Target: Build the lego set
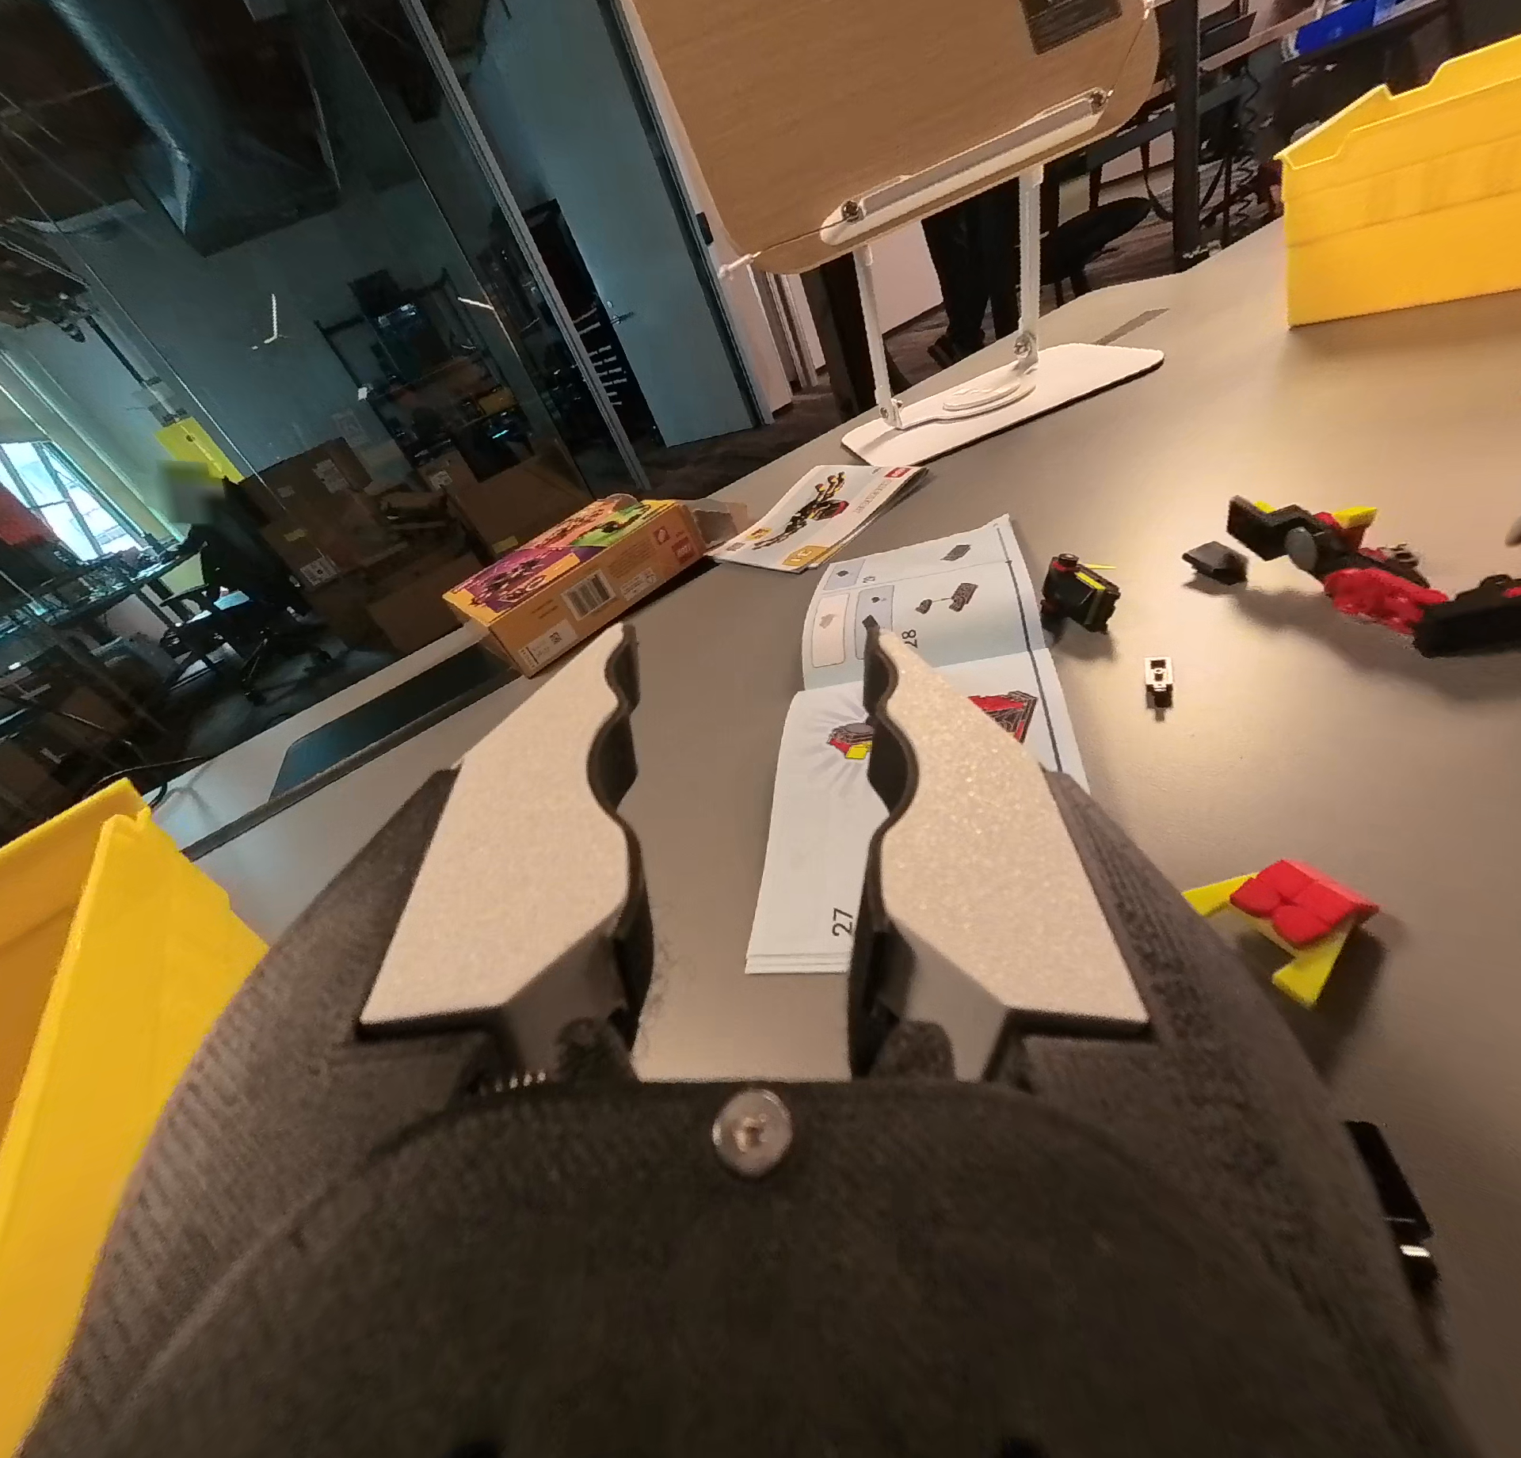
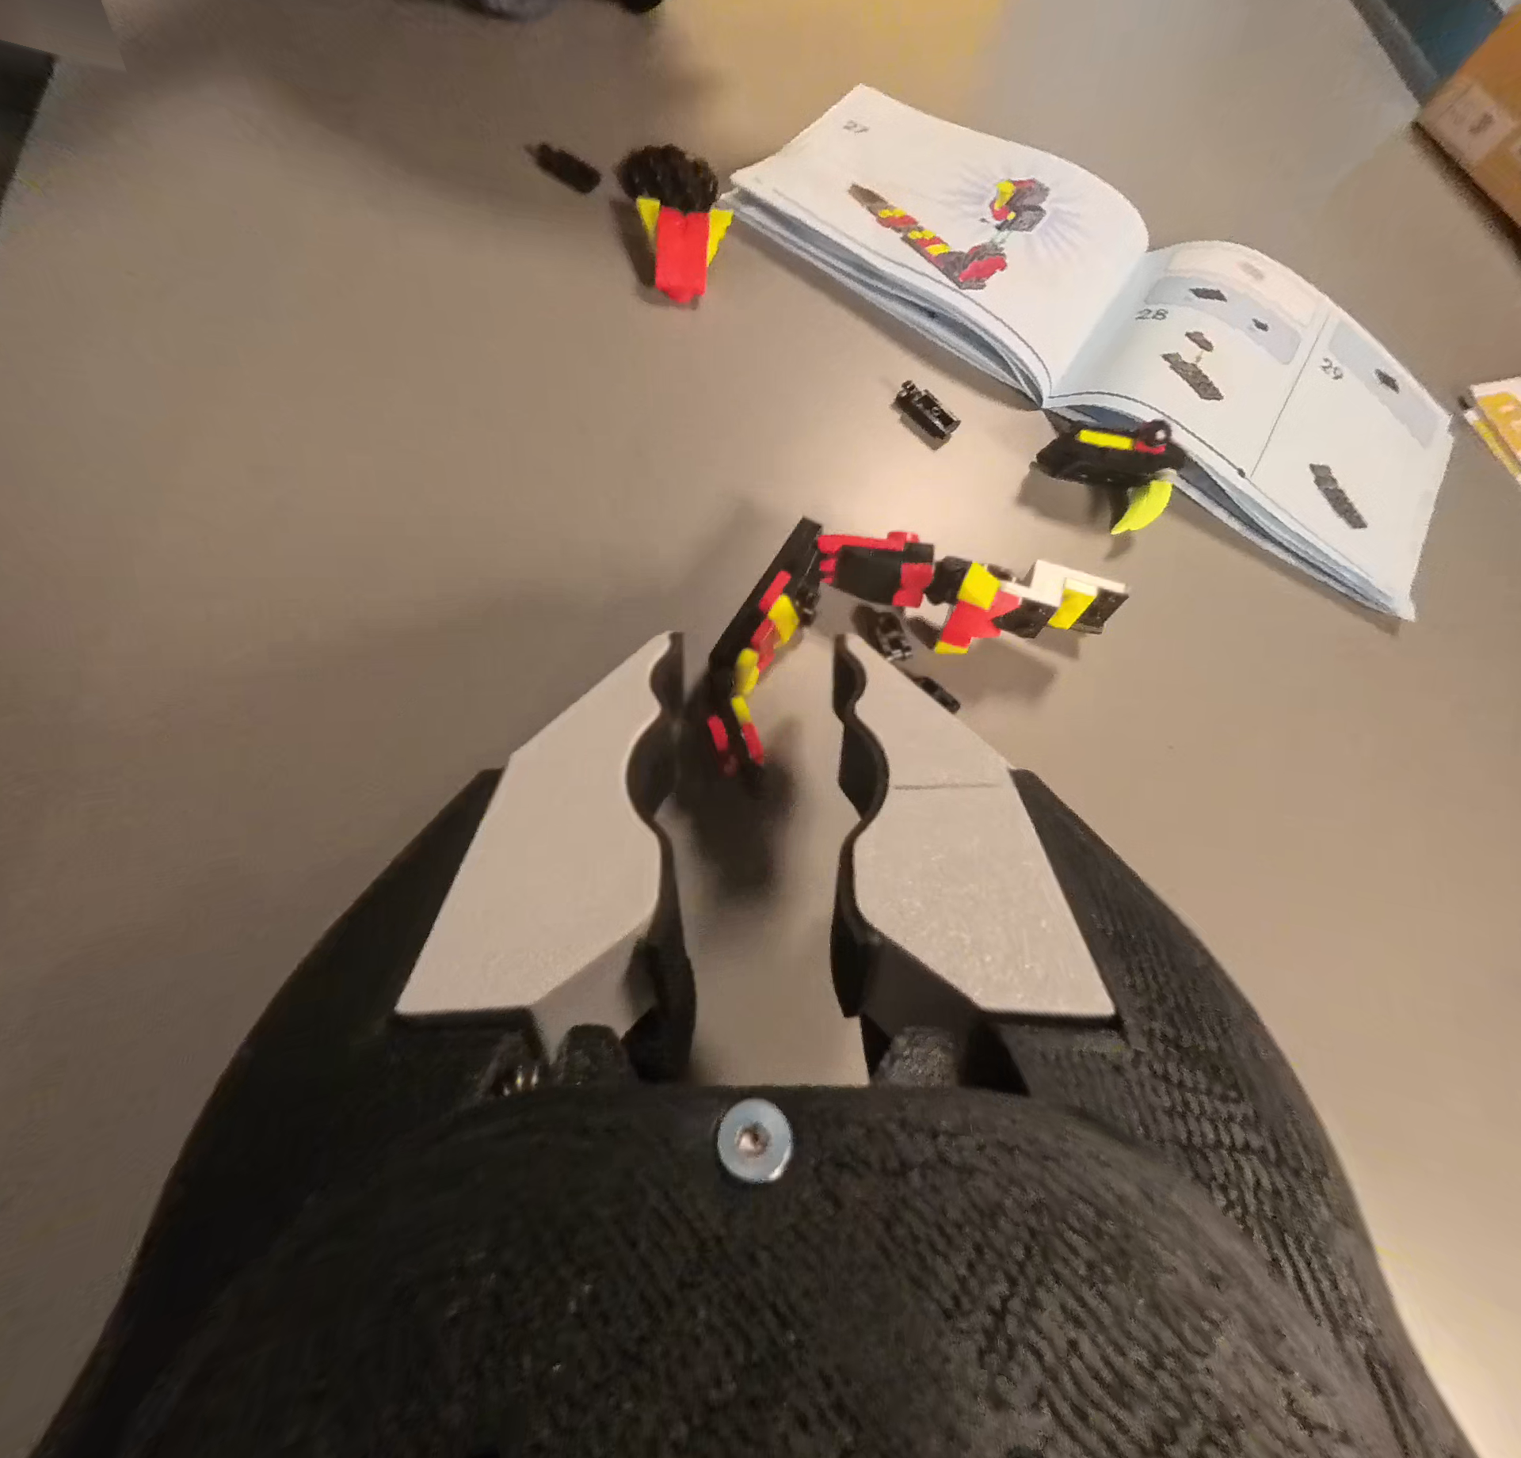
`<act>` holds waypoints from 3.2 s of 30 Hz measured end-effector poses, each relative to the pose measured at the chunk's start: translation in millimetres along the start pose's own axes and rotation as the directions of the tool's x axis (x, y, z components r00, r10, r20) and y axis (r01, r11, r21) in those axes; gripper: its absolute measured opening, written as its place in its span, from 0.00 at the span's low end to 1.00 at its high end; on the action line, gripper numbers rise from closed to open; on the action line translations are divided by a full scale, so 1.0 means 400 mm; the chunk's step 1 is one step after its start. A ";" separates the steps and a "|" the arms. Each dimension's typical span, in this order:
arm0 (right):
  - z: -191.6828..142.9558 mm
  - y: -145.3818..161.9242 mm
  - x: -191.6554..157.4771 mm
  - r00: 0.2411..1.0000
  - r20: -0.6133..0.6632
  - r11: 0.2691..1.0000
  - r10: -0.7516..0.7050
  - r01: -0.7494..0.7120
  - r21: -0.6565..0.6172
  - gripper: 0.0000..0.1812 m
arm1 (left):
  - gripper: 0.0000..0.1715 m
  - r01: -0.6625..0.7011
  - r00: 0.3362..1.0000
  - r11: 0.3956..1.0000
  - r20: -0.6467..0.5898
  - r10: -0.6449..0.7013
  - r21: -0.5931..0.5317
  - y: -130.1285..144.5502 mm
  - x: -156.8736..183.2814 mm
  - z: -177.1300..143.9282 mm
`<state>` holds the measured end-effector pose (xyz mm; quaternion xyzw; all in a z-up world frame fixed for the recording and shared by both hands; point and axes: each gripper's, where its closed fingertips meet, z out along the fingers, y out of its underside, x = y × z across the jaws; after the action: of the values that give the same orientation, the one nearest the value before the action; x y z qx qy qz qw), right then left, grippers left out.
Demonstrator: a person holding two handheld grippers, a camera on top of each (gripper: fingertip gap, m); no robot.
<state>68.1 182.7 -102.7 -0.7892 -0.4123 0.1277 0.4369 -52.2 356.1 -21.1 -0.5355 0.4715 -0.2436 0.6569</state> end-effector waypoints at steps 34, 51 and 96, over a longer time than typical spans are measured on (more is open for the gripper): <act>0.014 -0.001 -0.016 0.993 -0.080 0.969 0.085 -0.101 -0.224 0.07 | 0.31 0.017 1.000 1.000 0.001 -0.017 0.005 -0.002 -0.005 -0.001; -0.036 0.022 -0.055 0.997 0.045 0.985 -0.057 0.064 -0.162 0.16 | 0.31 0.015 1.000 1.000 -0.005 -0.015 0.005 -0.003 -0.001 -0.001; 0.052 -0.189 -0.044 0.920 -0.033 0.859 -0.390 0.376 0.347 0.06 | 0.31 0.067 0.997 0.998 0.036 -0.067 0.016 -0.003 -0.035 -0.010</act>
<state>4.6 202.3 -57.4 -0.5996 -0.5401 0.1241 0.5775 -61.6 365.3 -14.8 -0.5504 0.4393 -0.2591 0.6610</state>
